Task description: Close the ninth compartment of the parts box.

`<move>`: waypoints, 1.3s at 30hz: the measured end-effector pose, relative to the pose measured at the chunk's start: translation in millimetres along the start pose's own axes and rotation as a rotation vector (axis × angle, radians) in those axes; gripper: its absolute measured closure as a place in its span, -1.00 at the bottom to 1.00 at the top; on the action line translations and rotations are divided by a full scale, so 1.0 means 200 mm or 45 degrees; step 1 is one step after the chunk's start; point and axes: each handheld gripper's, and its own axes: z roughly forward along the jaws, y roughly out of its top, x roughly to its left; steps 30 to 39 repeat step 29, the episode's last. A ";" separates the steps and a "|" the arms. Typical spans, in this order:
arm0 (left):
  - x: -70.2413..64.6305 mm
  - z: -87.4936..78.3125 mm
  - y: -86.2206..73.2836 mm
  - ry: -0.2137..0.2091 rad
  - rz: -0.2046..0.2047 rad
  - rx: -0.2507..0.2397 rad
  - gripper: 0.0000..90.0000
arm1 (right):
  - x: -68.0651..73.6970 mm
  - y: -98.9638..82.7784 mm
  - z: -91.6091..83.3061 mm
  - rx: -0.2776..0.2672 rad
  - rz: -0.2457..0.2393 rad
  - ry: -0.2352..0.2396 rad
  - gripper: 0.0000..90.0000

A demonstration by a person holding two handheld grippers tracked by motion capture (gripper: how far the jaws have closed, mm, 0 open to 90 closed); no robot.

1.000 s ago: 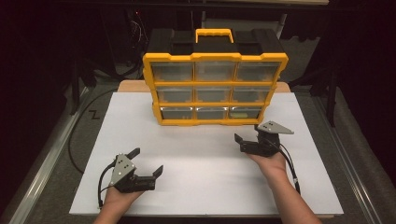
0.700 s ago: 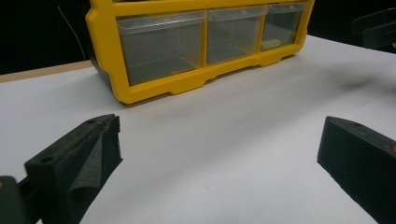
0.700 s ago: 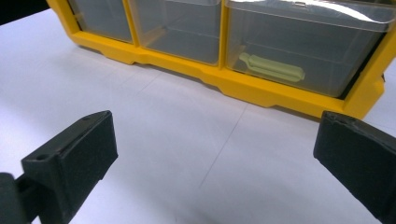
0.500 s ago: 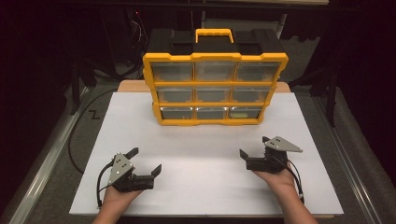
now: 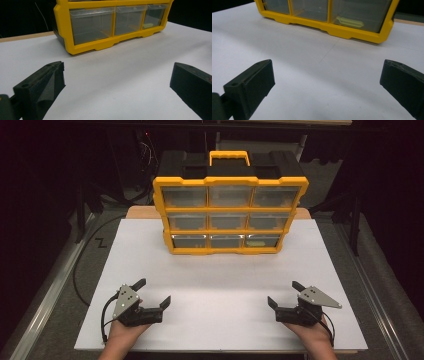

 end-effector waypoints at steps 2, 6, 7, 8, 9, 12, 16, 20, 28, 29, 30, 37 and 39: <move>-0.01 0.00 0.00 -0.007 0.006 -0.001 -0.99 | 0.00 -0.01 -0.03 -0.019 0.014 -0.002 -0.98; -0.01 0.03 0.00 -0.015 0.027 0.018 -0.99 | -0.02 -0.01 -0.04 -0.045 0.021 -0.003 -0.98; -0.01 0.04 0.00 -0.014 0.029 0.026 -0.99 | -0.03 -0.01 -0.03 -0.039 0.016 -0.004 -0.98; -0.01 0.04 0.00 -0.014 0.031 0.030 -0.99 | -0.03 -0.02 -0.02 -0.035 0.012 -0.005 -0.98; -0.02 0.04 0.00 -0.013 0.032 0.033 -0.99 | -0.04 -0.02 -0.01 -0.030 0.015 -0.003 -0.98; -0.02 0.04 0.00 -0.011 0.039 0.034 -0.99 | -0.04 -0.03 0.00 -0.021 0.010 0.003 -0.98; -0.04 0.03 0.00 -0.012 0.045 0.028 -0.99 | -0.03 -0.03 -0.01 -0.026 0.008 0.002 -0.98; -0.04 0.03 -0.01 -0.015 0.045 0.032 -0.99 | -0.03 -0.03 0.00 -0.026 0.009 -0.002 -0.98; -0.03 0.03 0.00 -0.015 0.041 0.026 -0.99 | -0.02 -0.04 0.02 -0.006 0.012 0.005 -0.98; -0.03 0.03 0.00 -0.015 0.041 0.024 -0.99 | -0.02 -0.04 0.02 -0.005 0.014 0.005 -0.98; -0.03 0.03 0.00 -0.015 0.041 0.024 -0.99 | -0.02 -0.04 0.02 -0.005 0.014 0.005 -0.98; -0.03 0.03 0.00 -0.015 0.041 0.024 -0.99 | -0.02 -0.04 0.02 -0.005 0.014 0.005 -0.98; -0.03 0.03 0.00 -0.015 0.041 0.024 -0.99 | -0.02 -0.04 0.02 -0.005 0.014 0.005 -0.98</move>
